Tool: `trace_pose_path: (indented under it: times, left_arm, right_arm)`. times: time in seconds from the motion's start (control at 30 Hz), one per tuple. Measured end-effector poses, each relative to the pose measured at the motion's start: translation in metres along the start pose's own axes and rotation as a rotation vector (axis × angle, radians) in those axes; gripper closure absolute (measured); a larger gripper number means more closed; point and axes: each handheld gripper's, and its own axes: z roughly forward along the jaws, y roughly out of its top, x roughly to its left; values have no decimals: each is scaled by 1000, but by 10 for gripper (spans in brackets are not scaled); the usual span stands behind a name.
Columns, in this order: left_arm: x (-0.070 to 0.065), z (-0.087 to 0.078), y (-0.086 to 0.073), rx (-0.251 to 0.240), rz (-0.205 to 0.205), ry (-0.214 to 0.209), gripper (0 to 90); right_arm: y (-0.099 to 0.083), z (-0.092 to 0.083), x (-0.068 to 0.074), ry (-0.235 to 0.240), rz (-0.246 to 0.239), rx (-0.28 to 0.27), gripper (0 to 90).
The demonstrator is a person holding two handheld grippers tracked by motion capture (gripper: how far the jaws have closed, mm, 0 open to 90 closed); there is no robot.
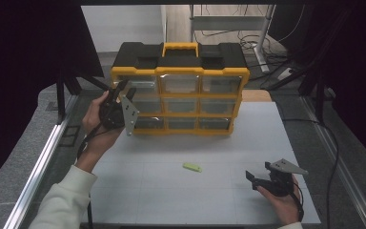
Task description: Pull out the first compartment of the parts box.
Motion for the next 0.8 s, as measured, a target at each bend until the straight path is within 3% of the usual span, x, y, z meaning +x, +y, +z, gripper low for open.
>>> trace_pose_path:
  times: [0.8]
  left_arm:
    - [0,-13,-1,-20,-6,-6,645]
  right_arm:
    - [0,0,0,-2,-1,0,139]
